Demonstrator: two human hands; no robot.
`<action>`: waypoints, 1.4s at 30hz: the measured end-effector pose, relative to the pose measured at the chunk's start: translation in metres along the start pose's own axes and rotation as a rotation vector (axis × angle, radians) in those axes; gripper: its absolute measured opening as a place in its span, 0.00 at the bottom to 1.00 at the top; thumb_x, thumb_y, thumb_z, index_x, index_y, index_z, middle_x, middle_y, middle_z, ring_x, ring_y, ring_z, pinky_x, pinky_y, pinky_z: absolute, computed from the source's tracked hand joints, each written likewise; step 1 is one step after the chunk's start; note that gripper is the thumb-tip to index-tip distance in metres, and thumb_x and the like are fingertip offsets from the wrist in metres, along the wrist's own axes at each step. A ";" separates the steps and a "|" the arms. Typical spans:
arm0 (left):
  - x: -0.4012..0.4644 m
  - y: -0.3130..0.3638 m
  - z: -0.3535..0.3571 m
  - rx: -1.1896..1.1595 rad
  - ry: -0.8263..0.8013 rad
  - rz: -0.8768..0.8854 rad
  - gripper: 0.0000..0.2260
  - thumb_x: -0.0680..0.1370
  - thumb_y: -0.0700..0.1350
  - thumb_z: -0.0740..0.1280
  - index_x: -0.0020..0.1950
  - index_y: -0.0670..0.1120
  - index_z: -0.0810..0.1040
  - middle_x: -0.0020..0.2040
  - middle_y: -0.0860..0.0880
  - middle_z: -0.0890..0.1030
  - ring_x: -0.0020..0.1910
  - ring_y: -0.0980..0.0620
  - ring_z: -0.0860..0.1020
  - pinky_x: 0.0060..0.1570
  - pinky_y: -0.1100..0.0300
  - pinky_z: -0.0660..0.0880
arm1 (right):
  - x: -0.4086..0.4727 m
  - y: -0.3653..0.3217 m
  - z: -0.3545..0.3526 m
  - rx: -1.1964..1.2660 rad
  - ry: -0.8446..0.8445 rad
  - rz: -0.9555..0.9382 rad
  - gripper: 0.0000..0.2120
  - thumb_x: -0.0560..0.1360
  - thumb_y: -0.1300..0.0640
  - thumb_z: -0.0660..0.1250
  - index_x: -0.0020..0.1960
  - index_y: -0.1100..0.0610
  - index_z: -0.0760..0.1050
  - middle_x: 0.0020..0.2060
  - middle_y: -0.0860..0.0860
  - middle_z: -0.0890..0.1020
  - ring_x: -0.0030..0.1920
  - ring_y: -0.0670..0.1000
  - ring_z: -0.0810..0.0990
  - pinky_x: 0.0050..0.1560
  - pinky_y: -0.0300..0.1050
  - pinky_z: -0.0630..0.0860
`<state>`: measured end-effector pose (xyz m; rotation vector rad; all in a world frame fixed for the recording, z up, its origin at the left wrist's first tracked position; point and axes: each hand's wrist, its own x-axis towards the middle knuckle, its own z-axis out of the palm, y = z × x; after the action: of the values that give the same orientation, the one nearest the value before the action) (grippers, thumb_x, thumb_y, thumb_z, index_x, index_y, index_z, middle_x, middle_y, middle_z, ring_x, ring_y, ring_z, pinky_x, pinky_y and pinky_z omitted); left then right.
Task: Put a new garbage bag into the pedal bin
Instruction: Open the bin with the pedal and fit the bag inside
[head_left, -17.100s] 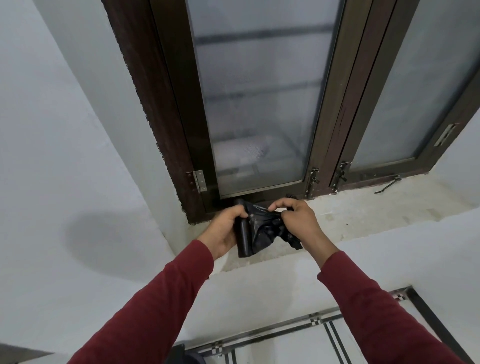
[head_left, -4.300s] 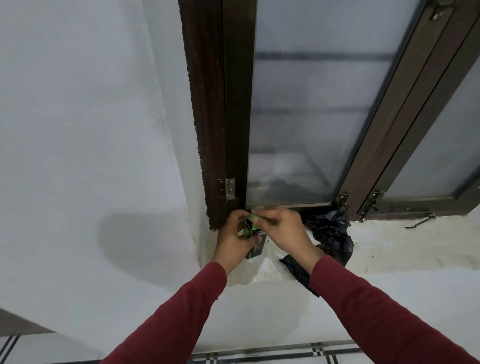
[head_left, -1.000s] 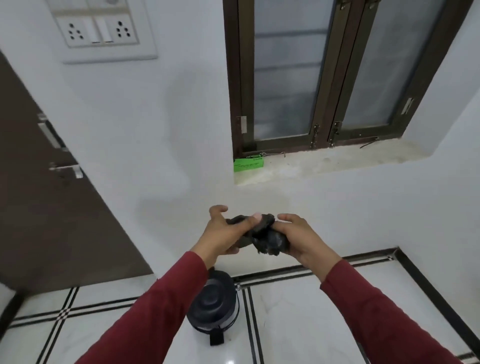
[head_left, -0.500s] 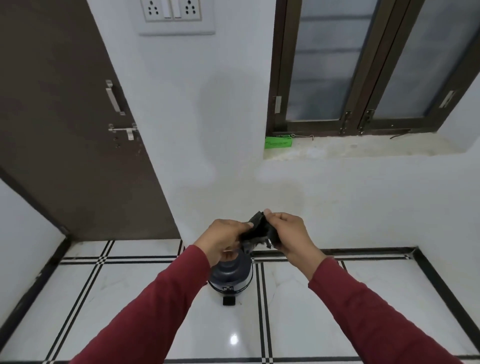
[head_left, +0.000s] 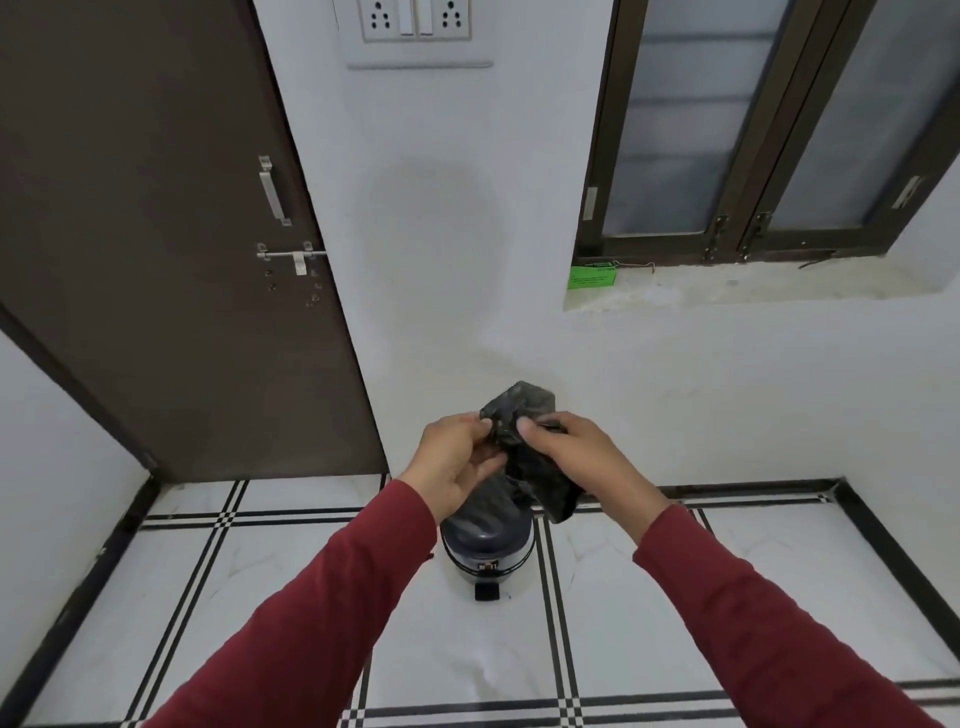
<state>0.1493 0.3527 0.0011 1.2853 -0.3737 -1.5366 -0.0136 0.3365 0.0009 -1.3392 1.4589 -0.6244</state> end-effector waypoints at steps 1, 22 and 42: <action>0.000 0.004 -0.007 -0.023 0.005 0.010 0.10 0.83 0.32 0.56 0.55 0.44 0.73 0.50 0.41 0.79 0.46 0.44 0.81 0.44 0.50 0.80 | 0.002 0.001 0.010 0.075 0.037 0.027 0.15 0.76 0.47 0.73 0.60 0.51 0.80 0.55 0.51 0.84 0.53 0.50 0.83 0.58 0.50 0.81; 0.022 0.048 -0.121 1.899 0.000 0.544 0.33 0.75 0.36 0.66 0.77 0.59 0.68 0.70 0.49 0.64 0.59 0.42 0.76 0.53 0.49 0.80 | -0.004 -0.002 0.053 -0.389 0.344 0.025 0.17 0.67 0.49 0.78 0.53 0.54 0.82 0.50 0.51 0.81 0.48 0.52 0.79 0.48 0.41 0.74; 0.031 0.060 -0.116 1.487 0.174 0.327 0.21 0.74 0.40 0.72 0.59 0.44 0.64 0.64 0.41 0.61 0.37 0.46 0.74 0.50 0.53 0.80 | -0.001 -0.016 0.070 0.237 0.235 0.332 0.18 0.59 0.63 0.72 0.49 0.61 0.78 0.40 0.56 0.80 0.41 0.58 0.82 0.36 0.47 0.81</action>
<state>0.2831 0.3443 -0.0130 2.2376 -1.6991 -0.6930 0.0555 0.3506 -0.0095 -0.8373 1.6909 -0.7259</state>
